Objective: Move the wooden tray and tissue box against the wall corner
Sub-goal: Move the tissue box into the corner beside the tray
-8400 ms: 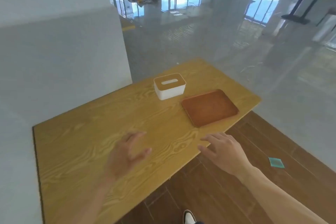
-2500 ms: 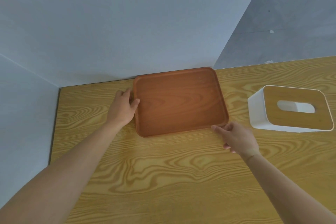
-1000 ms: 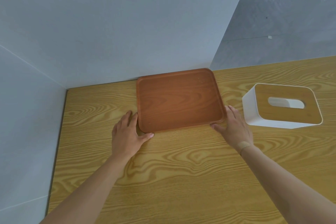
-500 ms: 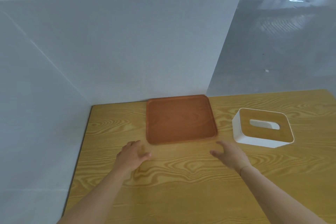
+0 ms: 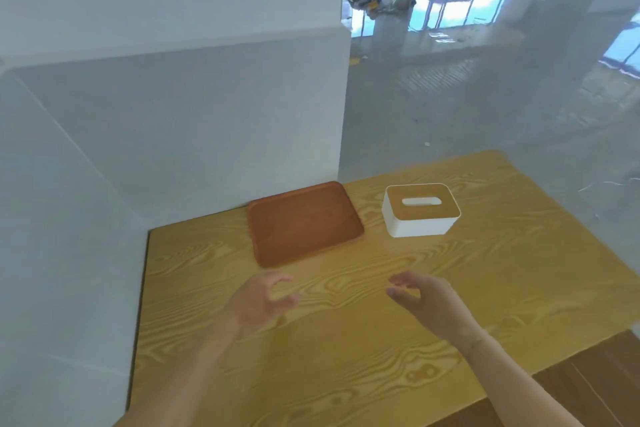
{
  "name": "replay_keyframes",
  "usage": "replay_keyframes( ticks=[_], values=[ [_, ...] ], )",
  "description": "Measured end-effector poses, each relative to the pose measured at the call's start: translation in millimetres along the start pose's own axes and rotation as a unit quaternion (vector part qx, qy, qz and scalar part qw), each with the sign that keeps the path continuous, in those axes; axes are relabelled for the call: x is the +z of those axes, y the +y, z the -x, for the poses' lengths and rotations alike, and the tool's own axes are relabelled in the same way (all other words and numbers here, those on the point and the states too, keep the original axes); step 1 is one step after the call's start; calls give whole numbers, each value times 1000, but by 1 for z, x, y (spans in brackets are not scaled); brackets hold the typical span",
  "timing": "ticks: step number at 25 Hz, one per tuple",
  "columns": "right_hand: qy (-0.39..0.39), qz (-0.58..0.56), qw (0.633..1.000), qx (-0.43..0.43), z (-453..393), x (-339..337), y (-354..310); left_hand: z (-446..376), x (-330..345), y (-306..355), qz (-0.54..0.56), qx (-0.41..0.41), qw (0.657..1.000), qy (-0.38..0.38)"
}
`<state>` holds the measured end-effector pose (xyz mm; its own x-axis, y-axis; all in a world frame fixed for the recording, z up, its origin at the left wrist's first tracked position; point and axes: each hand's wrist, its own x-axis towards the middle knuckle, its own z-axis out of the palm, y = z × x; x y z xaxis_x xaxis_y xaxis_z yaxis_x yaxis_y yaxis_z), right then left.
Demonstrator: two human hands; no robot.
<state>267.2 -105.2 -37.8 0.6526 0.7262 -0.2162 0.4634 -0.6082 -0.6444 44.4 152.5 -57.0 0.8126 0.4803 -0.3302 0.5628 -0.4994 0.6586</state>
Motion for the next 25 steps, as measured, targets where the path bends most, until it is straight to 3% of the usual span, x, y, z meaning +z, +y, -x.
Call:
replay_keyframes(
  ticks=[5,13,19,25],
  values=[
    [59,-32,997,40,45,-22,37,-17,34,59,-9,83,996,-29],
    [72,-21,995,60,30,-95,131,-86,99,155,5,122,992,-44],
    [30,-2,999,40,-16,-151,189,-117,131,200,27,82,996,1],
    [-17,-3,1000,13,-68,-168,198,-128,133,209,9,27,999,13]
  ],
)
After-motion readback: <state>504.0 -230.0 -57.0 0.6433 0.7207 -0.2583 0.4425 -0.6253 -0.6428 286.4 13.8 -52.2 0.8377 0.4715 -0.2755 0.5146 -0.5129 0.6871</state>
